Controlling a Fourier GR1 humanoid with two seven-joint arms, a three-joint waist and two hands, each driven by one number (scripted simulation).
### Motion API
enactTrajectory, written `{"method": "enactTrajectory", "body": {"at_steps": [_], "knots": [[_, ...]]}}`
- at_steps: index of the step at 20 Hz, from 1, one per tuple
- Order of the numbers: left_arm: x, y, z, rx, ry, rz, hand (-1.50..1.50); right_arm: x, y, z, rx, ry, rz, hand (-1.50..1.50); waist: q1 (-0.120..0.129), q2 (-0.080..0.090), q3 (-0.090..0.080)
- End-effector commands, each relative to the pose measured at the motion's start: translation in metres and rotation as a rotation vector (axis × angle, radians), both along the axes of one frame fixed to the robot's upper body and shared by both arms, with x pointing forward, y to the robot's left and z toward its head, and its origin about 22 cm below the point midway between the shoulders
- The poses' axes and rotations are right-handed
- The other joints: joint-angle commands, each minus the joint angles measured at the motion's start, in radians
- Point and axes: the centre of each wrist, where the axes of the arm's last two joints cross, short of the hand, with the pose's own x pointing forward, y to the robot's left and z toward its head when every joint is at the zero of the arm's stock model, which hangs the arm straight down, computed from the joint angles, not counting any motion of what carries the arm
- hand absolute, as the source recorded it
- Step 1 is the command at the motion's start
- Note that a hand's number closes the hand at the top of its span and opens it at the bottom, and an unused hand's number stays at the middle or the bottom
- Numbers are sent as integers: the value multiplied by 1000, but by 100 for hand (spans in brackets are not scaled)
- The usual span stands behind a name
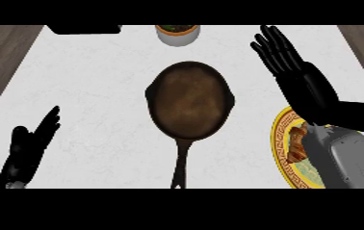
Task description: Pick the bell pepper from the plate and place it in the pan
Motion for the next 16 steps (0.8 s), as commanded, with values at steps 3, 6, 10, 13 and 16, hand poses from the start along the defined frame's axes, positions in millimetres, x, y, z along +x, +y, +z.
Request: {"method": "enactTrajectory", "body": {"at_steps": [3, 6, 10, 13, 16], "knots": [[3, -13, 6, 44, -126, -33, 0, -10, -73, -10, -20, 30, -131, -150, -12, 2, -18], [6, -29, 12, 62, -230, -55, 0, -34, -131, -13, -79, 54, -262, -150, -34, 0, -18], [-8, -33, 3, 29, -180, -30, 0, -74, -196, -53, -245, 262, -779, -150, -95, -7, -16], [-1, -43, 7, 16, -200, -58, 0, -120, -229, -65, -431, 309, -768, -150, -67, -3, -18], [-8, -40, -1, 26, -198, -67, 0, -127, -254, -39, -705, 233, -697, -150, -39, 0, -19]]}}
